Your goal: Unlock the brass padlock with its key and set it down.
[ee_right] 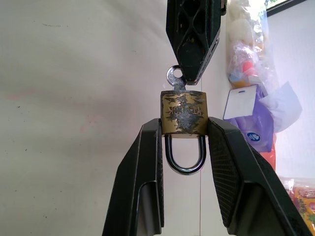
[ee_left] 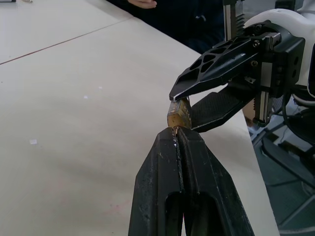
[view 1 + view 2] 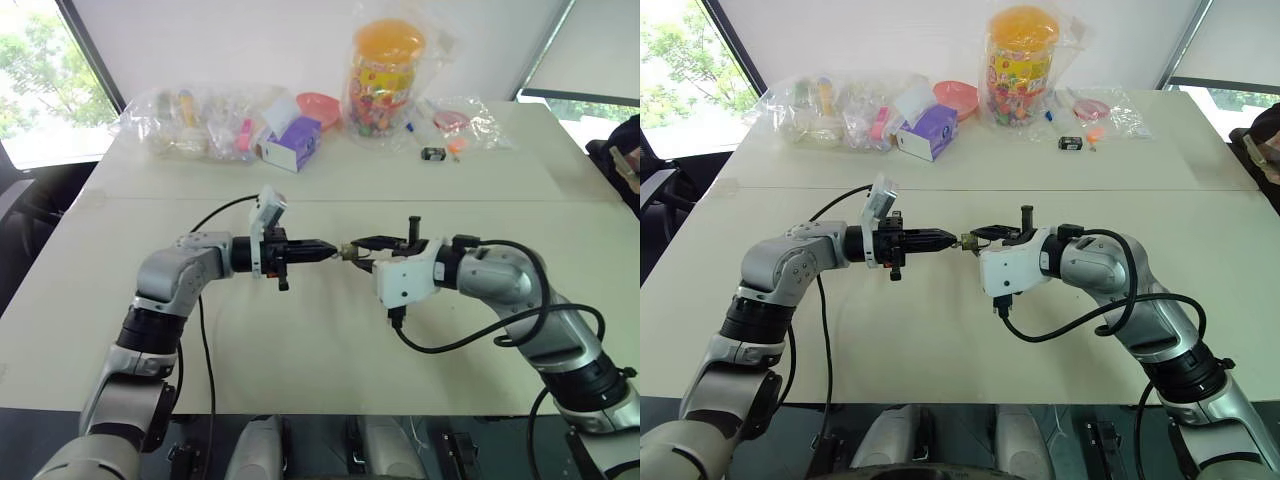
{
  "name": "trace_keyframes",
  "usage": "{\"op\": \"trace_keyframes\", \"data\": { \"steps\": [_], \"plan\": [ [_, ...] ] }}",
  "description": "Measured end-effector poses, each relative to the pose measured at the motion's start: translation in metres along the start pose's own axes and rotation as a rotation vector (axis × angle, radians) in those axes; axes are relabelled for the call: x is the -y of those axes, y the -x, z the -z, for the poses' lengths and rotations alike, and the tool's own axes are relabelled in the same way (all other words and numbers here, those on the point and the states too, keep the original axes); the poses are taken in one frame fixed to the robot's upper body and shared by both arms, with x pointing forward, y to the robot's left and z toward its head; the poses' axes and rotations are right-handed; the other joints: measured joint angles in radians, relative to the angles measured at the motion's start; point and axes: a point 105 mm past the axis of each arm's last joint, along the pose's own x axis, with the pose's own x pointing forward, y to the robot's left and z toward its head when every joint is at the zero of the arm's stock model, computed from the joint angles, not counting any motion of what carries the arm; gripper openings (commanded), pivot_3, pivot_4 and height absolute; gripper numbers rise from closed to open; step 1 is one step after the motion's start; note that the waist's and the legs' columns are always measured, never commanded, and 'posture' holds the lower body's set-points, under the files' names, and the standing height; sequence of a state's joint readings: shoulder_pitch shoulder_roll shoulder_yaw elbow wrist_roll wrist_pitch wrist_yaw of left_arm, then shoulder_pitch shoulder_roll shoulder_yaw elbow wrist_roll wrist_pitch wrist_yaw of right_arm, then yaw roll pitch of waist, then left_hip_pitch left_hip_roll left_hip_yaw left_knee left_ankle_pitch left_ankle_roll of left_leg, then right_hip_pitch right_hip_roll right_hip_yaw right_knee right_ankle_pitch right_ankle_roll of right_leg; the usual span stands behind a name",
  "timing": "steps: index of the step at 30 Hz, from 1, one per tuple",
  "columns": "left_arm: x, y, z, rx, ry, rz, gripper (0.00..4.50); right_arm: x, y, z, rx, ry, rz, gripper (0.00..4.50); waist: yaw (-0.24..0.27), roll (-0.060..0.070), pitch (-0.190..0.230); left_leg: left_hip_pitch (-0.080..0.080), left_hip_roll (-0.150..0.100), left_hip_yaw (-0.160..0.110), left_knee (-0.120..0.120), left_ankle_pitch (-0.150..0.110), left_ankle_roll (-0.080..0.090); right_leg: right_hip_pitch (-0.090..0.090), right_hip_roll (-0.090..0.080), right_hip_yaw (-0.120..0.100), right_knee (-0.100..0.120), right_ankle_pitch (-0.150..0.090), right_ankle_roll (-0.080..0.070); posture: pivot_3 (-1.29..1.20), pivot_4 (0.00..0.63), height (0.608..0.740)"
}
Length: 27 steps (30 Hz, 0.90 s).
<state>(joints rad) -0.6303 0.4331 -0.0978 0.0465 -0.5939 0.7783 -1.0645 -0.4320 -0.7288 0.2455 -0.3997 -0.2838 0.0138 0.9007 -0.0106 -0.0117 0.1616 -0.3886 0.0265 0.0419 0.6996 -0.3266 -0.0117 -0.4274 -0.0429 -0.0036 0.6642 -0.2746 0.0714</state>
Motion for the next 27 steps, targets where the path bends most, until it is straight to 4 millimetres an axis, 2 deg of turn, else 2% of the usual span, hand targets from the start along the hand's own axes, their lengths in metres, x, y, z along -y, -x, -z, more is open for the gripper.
{"op": "trace_keyframes", "data": {
  "steps": [10,13,17,27],
  "plan": [
    [0.0,0.001,-0.002,0.0,-0.006,-0.004,0.05,0.003,0.0,-0.001,0.003,0.011,-0.001,0.7,0.0,0.0,0.0,0.0,0.0,0.0,0.0,0.0,0.0,0.0,0.0,0.0,0.0,0.0,0.0,0.0,0.15,0.74],
    [-0.001,0.001,-0.001,-0.003,-0.004,-0.007,0.84,0.005,0.0,-0.002,0.006,0.014,0.003,0.7,0.0,0.0,0.0,0.0,0.0,0.0,0.0,0.0,0.0,0.0,0.0,0.0,0.0,0.0,0.0,0.0,0.15,0.74],
    [-0.005,-0.001,0.001,-0.013,-0.003,-0.039,2.74,0.011,0.0,-0.005,0.013,0.031,0.018,0.7,0.0,0.0,0.0,0.0,0.0,0.0,0.0,0.0,0.0,0.0,0.0,0.0,0.0,0.0,0.0,0.0,0.15,0.74],
    [-0.007,-0.002,-0.001,0.025,0.025,-0.041,2.74,0.011,0.0,-0.005,0.019,0.025,0.018,0.7,0.0,0.0,0.0,0.0,0.0,0.0,0.0,0.0,0.0,0.0,0.0,0.0,0.0,0.0,0.0,0.0,0.15,0.74]
  ]
}}
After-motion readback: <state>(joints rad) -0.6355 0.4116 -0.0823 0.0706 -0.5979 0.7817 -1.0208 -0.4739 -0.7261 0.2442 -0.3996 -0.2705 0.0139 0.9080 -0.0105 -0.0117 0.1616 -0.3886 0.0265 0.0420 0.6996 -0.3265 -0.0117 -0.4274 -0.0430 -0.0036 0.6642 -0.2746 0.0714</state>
